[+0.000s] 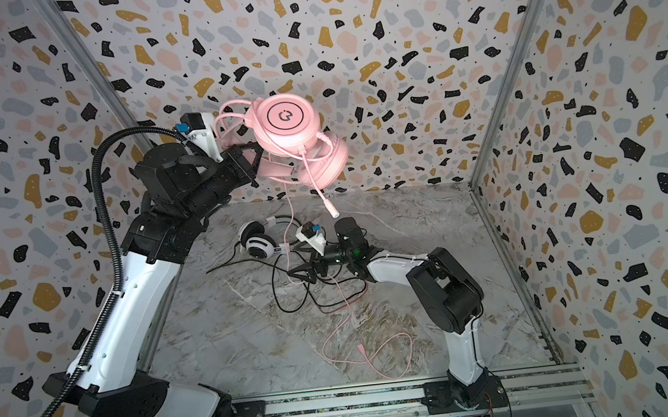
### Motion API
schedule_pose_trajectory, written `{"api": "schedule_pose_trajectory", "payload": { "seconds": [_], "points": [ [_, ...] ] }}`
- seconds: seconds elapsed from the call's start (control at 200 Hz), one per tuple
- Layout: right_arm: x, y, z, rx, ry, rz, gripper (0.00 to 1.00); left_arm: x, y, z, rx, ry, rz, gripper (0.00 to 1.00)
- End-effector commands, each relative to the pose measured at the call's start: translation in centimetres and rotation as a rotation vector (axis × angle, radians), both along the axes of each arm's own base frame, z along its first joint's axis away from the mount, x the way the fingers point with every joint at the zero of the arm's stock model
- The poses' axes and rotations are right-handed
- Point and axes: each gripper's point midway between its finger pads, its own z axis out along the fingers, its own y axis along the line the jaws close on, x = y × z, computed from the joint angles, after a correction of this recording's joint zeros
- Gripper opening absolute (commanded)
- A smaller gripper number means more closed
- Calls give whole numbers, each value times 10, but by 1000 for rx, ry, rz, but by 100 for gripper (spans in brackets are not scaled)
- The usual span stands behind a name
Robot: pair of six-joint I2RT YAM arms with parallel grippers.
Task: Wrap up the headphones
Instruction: 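Pull the pink cable taut with the right gripper below the raised headset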
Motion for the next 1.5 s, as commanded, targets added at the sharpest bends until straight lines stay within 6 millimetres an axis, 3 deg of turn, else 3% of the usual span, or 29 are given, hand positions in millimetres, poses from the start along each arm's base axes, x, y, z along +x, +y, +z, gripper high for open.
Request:
{"api": "schedule_pose_trajectory", "payload": {
  "seconds": [0.0, 0.15, 0.185, 0.255, 0.33, 0.37, 0.421, 0.546, 0.766, 0.866, 1.146, 1.262, 1.497],
  "points": [
    [-5, 19, -4, -17, 23, 54, 99, -13, 4, 43, -71, -116, -12, 0],
    [-16, 43, -13, -12, 55, 96, 100, -10, 4, 40, -60, -109, -6, 0],
    [-16, 47, -15, -13, 63, 89, 95, -10, 4, 40, -59, -110, -5, 0],
    [-16, 49, -15, -5, 71, 78, 75, -9, 6, 39, -55, -109, 5, 0],
    [-12, 43, -14, -2, 79, 34, 35, -6, 12, 39, -52, -110, 24, 0],
    [-11, 36, -12, 0, 74, 7, 22, -4, 15, 38, -50, -108, 33, 0],
    [-10, 25, -13, -3, 77, -25, 12, -2, 19, 37, -49, -108, 43, 0],
    [-3, -18, -5, 24, 106, -140, 0, 7, 28, 27, -41, -80, 68, 0],
    [13, -120, 6, 93, 192, -407, 0, 21, 43, 9, -28, -48, 106, 0],
    [12, -152, 5, 87, 206, -512, 0, 27, 48, 2, -33, -37, 114, 0],
    [17, -208, -9, 44, 248, -723, 0, 36, 54, -9, -47, -14, 116, 0],
    [3, -225, -22, 48, 310, -759, 0, 44, 73, -10, -62, -9, 161, 0],
    [-17, -245, -42, -22, 337, -825, 0, 62, 87, -12, -91, -6, 203, 0]
  ]
}}
